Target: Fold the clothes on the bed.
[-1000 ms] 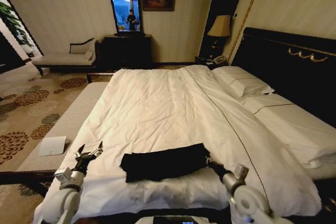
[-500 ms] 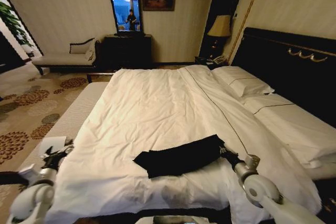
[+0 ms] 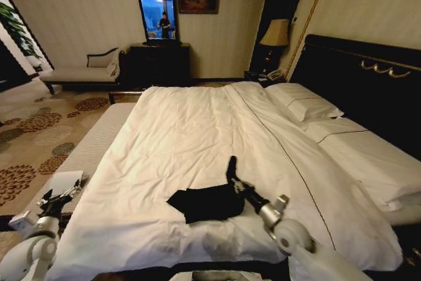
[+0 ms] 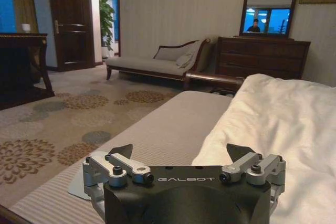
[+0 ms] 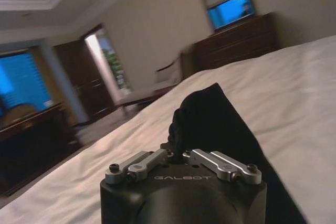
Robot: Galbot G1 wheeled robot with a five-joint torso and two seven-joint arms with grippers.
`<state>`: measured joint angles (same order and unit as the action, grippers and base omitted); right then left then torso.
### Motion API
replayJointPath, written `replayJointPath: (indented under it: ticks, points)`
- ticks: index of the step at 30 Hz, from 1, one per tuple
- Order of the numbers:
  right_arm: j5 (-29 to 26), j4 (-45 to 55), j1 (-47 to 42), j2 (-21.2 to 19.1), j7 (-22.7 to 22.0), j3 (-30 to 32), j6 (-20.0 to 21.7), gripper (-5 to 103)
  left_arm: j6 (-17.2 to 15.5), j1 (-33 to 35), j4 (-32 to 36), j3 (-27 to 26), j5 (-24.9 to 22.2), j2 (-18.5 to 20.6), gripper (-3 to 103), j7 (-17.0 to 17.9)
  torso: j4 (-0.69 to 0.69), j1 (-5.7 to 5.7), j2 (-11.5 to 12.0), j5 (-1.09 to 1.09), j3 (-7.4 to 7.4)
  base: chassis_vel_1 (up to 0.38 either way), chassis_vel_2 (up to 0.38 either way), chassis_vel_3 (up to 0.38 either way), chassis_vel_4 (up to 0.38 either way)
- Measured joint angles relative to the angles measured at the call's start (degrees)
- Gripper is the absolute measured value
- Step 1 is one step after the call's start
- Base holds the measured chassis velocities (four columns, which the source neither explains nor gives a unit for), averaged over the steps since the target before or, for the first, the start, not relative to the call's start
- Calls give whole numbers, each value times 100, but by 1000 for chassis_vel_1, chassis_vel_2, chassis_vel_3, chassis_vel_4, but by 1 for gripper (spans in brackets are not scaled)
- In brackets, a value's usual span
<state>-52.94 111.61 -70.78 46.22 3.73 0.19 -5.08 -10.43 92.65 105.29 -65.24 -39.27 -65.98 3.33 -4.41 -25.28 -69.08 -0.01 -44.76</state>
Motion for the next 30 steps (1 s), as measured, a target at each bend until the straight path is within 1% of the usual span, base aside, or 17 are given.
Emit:
replayJointPath:
  ticks: [1, 3, 5, 6, 7, 8, 13, 19, 24, 30]
  points:
    - [15, -93, 191, 29, 46, -200, -1, 2, 9, 24, 4, -32, -1, 0, 100, 0, 0, 0, 0, -1, 0, 0, 0, 0, 0]
    - [96, -411, 716, 174, 194, -815, -17, 2, 28, 84, 25, -109, -7, -16, 100, -2, 2, 0, 0, 0, 0, 0, 0, 0, 0]
    - [115, -484, 810, 217, 219, -931, -24, 2, 29, 93, 30, -119, -7, -23, 100, -2, 1, 0, -1, 1, 0, 0, 0, 0, 0]
    - [138, -611, 965, 295, 249, -1134, -36, 2, 33, 110, 47, -135, -8, -42, 100, -2, 1, 0, 0, 0, 0, 0, 0, 0, 0]
    - [145, -661, 1017, 335, 262, -1212, -39, 2, 35, 119, 58, -139, -8, -55, 100, -2, 1, 0, 0, 0, 0, 0, 0, 0, 0]
    - [182, -828, 1154, 479, 307, -1452, -59, 2, 36, 143, 91, -148, -8, -88, 100, -2, 0, 0, 0, 0, 0, 0, 0, 0, 0]
    - [343, -1010, 1214, 679, 394, -1757, -95, 2, 36, 187, 163, -179, -7, -117, 100, -2, 0, 0, 0, 1, 0, 0, 0, 0, 0]
    - [582, -1040, 1059, 733, 480, -1915, -117, 2, 14, 182, 227, -171, -1, -138, 100, 2, -1, 0, -1, 1, 0, 0, 0, 0, 0]
    - [727, -1145, 939, 809, 476, -1921, -137, 2, 7, 175, 256, -102, 44, -195, 100, 10, 0, 0, -1, 1, 1, 0, 0, 0, 0]
    - [853, -1077, 739, 811, 449, -1883, -139, 2, 5, 191, 312, -77, 56, -227, 100, 18, 0, 0, -1, 1, 0, 0, 0, 0, 0]
